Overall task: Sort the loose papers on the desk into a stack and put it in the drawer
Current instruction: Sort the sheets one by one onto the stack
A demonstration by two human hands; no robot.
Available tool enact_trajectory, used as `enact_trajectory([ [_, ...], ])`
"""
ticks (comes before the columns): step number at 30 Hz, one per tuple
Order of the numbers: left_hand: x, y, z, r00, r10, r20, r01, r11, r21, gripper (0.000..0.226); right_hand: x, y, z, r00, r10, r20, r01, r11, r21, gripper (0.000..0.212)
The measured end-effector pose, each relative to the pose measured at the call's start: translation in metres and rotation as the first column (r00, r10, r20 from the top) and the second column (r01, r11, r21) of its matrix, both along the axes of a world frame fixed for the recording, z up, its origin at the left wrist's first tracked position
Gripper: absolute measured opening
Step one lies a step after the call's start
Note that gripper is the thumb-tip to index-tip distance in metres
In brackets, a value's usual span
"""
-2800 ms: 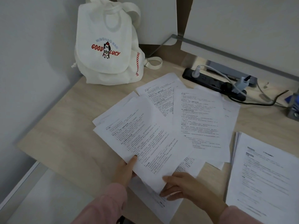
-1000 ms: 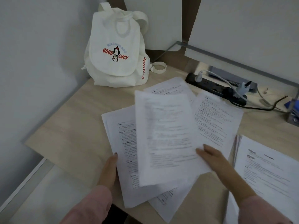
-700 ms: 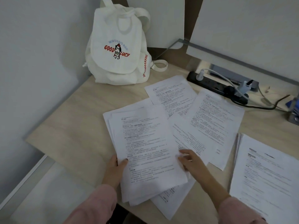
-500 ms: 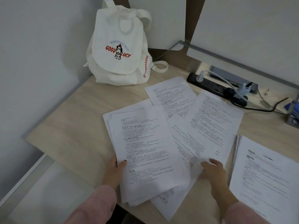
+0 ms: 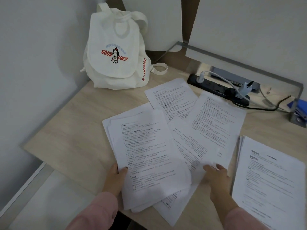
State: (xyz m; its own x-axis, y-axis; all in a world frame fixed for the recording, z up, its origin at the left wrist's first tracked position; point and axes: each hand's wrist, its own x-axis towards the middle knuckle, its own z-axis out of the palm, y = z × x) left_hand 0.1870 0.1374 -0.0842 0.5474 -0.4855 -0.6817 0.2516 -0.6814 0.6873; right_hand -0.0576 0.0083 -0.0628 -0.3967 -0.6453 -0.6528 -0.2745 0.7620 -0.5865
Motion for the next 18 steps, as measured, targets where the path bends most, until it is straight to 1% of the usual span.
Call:
enact_trajectory([
  [1,-0.001,0.000,0.000,1.000,-0.003,0.002,0.003,1.000,-0.001,0.031,-0.001,-0.001,0.001,0.996,-0.030,0.088,0.029,0.999,0.016,0.052],
  [3,-0.002,0.000,0.001,1.000,-0.001,0.001,0.001,1.000,-0.008,0.030,-0.002,0.000,0.001,0.956,-0.072,0.284,0.060,0.997,0.050,0.029],
  [4,-0.002,0.000,0.002,1.000,0.002,-0.001,-0.002,1.000,-0.011,0.029,-0.001,0.001,0.002,0.939,-0.068,0.338,0.052,0.997,0.057,0.023],
  [5,-0.003,-0.001,0.002,1.000,0.003,-0.004,-0.003,1.000,-0.009,0.030,0.000,0.002,0.001,0.933,-0.036,0.357,0.021,0.999,0.047,0.020],
  [7,-0.003,-0.001,0.001,1.000,-0.001,-0.011,0.001,1.000,0.001,0.030,0.004,0.004,0.002,0.943,0.097,0.318,-0.105,0.994,0.008,0.012],
  [9,-0.002,0.000,0.000,1.000,-0.001,-0.015,0.002,1.000,0.009,0.030,0.005,0.007,0.004,0.937,0.210,0.279,-0.214,0.977,-0.014,0.012],
  [11,-0.003,0.001,0.001,1.000,-0.001,-0.013,0.001,1.000,0.009,0.029,0.005,0.008,0.006,0.934,0.263,0.244,-0.264,0.964,-0.029,0.010],
  [13,-0.003,0.000,0.003,1.000,-0.003,-0.016,0.004,1.000,0.004,0.029,0.003,0.005,0.010,0.928,0.332,0.171,-0.326,0.943,-0.064,0.010],
  [14,-0.004,0.000,0.003,1.000,-0.009,-0.019,0.009,1.000,0.000,0.029,0.002,0.003,0.011,0.921,0.371,0.118,-0.361,0.928,-0.095,0.011],
  [16,-0.006,0.000,0.004,1.000,-0.018,-0.024,0.018,1.000,0.002,0.030,-0.002,-0.006,0.016,0.913,0.404,-0.059,-0.408,0.890,-0.203,0.010],
  [18,-0.006,0.000,0.004,1.000,-0.014,-0.027,0.014,1.000,0.005,0.031,-0.005,-0.020,0.029,0.911,0.352,-0.214,-0.407,0.849,-0.338,0.005],
])
